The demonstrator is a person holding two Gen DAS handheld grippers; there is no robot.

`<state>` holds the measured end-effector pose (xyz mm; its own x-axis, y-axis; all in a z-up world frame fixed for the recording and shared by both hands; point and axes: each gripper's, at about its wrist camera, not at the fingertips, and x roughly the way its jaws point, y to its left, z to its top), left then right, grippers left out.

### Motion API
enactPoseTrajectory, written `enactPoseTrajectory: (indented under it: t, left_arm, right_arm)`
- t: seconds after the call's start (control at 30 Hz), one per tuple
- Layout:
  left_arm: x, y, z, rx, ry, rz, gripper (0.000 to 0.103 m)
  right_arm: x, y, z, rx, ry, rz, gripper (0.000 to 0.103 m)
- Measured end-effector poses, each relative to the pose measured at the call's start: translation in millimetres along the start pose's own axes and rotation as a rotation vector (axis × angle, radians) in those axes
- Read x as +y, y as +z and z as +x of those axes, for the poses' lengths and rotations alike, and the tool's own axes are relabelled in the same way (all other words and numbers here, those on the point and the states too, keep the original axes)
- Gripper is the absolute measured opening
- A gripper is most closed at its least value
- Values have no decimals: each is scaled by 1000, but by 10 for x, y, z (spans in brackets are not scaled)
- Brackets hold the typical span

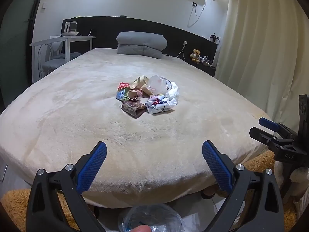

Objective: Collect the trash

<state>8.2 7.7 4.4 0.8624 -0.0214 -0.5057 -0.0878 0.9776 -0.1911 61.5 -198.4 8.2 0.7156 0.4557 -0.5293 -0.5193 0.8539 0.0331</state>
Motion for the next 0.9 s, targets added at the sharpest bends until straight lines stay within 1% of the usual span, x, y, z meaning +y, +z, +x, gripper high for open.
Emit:
enactPoseTrajectory:
  t: [0.33, 0.9]
  left_arm:
    - [-92, -16, 46, 18, -18, 34, 97]
    - [-108, -12, 48, 26, -17, 32, 97]
  right_arm:
    - [14, 26, 21, 12, 8, -11, 99]
    - [19, 4, 55, 11, 4, -14, 99]
